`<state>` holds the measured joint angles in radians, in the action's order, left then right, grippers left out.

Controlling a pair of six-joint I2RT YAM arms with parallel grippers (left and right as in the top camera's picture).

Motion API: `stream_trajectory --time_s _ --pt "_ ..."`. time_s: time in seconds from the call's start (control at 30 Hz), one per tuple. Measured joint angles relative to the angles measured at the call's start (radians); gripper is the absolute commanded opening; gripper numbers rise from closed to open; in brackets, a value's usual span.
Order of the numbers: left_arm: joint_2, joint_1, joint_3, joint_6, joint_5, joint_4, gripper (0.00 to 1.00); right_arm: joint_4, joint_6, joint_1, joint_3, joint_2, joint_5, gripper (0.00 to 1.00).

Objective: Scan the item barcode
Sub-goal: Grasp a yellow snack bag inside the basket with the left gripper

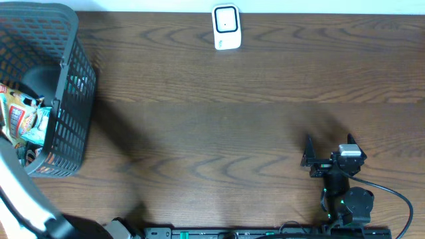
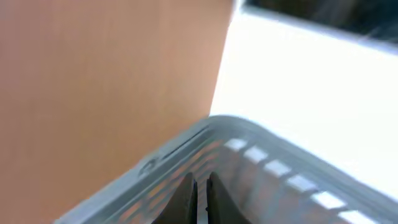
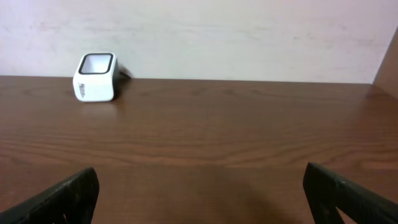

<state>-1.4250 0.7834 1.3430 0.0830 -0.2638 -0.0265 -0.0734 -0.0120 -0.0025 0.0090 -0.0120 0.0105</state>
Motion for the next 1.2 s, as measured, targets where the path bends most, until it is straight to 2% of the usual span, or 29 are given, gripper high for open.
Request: stream_trajectory --time_s 0.03,0.07,0.1,0.17,0.23,0.3,0.43,0.63,0.77,0.9,1.13,1.2 --pt "0.017 0.0 0.0 0.005 -0.012 0.002 0.42 0.0 0.0 0.0 0.0 0.0 0.0 0.99" --pt "0.032 0.0 0.0 0.01 -0.02 0.01 0.55 0.0 0.0 0.0 0.0 0.0 0.0 0.99" --pt "0.039 0.0 0.002 0.003 -0.019 0.031 0.59 0.0 0.0 0.0 0.0 0.0 0.0 0.99" --pt "0.034 0.0 0.002 -0.015 -0.007 0.079 0.61 0.0 0.0 0.0 0.0 0.0 0.0 0.99" --pt "0.006 0.0 0.002 -0.05 0.019 0.119 0.68 0.0 0.0 0.0 0.0 0.0 0.0 0.99" --pt "-0.035 0.0 0.002 -0.116 0.045 0.151 0.75 0.0 0.0 0.0 0.0 0.0 0.0 0.99" --pt "-0.14 0.0 0.002 -0.276 0.073 0.211 0.83 0.0 0.0 0.0 0.0 0.0 0.0 0.99" --pt "-0.275 0.0 0.002 -0.481 0.088 0.289 0.89 0.0 0.0 0.0 0.0 0.0 0.0 0.99" --pt "-0.325 0.0 0.002 -0.579 0.091 0.324 0.89 0.0 0.0 0.0 0.0 0.0 0.0 0.99" --pt "-0.355 0.0 0.002 -0.629 0.095 0.334 0.89 0.0 0.0 0.0 0.0 0.0 0.0 0.99" --pt "-0.428 0.0 0.002 -0.659 0.214 0.335 0.88 0.0 0.0 0.0 0.0 0.0 0.0 0.99" --pt "-0.454 0.0 0.002 -0.66 0.233 0.338 0.85 0.0 0.0 0.0 0.0 0.0 0.0 0.99"
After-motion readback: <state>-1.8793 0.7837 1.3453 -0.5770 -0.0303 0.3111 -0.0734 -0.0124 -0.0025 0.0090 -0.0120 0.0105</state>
